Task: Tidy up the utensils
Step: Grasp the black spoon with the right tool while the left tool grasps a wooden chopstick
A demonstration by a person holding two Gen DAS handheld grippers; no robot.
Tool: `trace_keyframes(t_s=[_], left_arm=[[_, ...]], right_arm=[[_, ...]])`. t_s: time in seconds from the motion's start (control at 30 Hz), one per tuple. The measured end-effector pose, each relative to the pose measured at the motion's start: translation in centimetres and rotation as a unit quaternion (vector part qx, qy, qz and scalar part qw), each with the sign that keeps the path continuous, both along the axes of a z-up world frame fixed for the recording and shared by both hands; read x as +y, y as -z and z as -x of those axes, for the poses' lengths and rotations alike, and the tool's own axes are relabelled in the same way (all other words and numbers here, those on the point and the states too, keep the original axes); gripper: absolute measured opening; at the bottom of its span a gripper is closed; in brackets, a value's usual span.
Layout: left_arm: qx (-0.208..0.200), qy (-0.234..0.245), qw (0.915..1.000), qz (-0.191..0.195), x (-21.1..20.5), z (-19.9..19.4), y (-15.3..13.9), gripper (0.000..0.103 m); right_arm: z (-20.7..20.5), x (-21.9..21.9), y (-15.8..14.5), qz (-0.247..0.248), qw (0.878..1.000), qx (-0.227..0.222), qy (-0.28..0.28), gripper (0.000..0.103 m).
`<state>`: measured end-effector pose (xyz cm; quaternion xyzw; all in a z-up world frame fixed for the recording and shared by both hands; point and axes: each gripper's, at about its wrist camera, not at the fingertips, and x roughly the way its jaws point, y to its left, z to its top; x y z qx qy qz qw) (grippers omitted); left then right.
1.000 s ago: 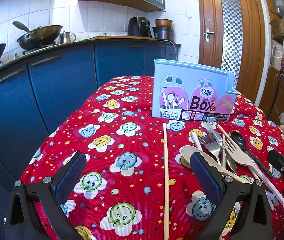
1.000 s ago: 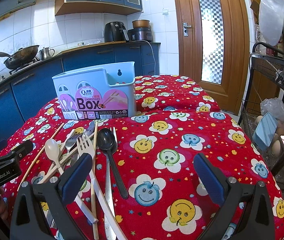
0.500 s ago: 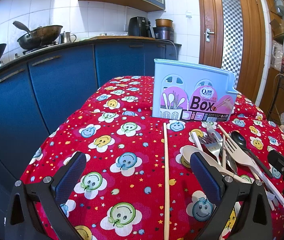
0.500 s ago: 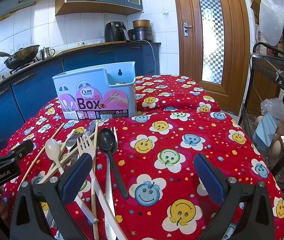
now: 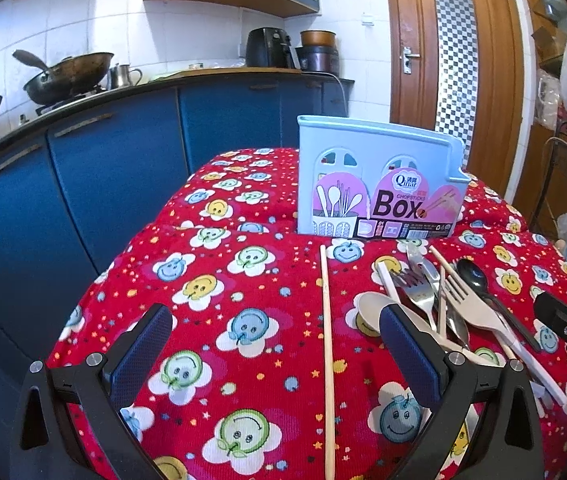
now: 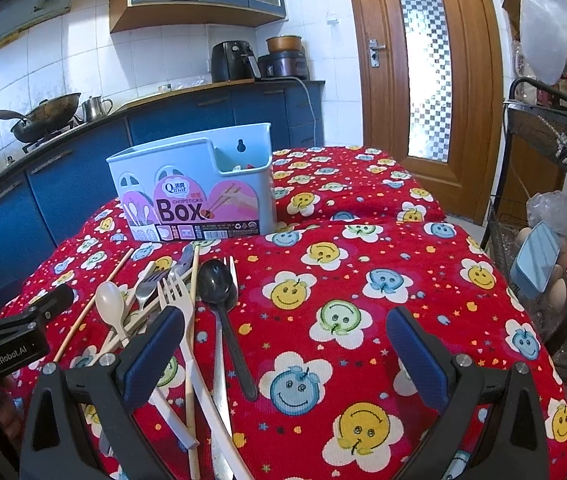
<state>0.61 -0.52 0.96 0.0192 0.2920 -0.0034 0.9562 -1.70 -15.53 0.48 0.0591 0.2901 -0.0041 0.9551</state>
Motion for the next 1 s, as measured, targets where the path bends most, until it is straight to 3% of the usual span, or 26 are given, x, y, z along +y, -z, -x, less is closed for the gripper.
trace_keyframes(t_s=[0.27, 0.4, 0.53, 0.8, 0.93, 1.0], left_arm=[[0.048, 0.033, 0.9983, -0.005, 0.9, -2.4, -1.6, 0.103], [0.082, 0.046, 0.9955, -0.015, 1.1, -3.3, -1.3, 0.103], [0.126, 0.064, 0.9899, -0.012, 1.3, -4.0, -0.5, 0.099], [0.199, 0.098, 0.9751, 0.002, 0.8, -5.3, 0.7, 0.074], [0.214, 0.111, 0.9706, -0.004, 0.2, -6.0, 1.0, 0.064], [0.218, 0.115, 0.9691, -0.009, 0.0, -6.4, 1.1, 0.053]], right_arm=[[-1.6, -0.5, -1.2, 0.015, 0.998, 0.062, -0.021, 0.103], [-2.8, -0.6, -1.4, 0.021, 0.993, 0.106, -0.042, 0.074], [-3.9, -0.7, -1.1, 0.008, 0.986, 0.149, -0.073, 0.061], [-5.1, 0.5, -1.4, -0.004, 0.967, 0.209, -0.145, 0.048], [-6.0, 0.8, -1.1, -0.006, 0.957, 0.240, -0.164, 0.042], [-6.4, 1.1, -0.9, -0.001, 0.953, 0.249, -0.171, 0.040]])
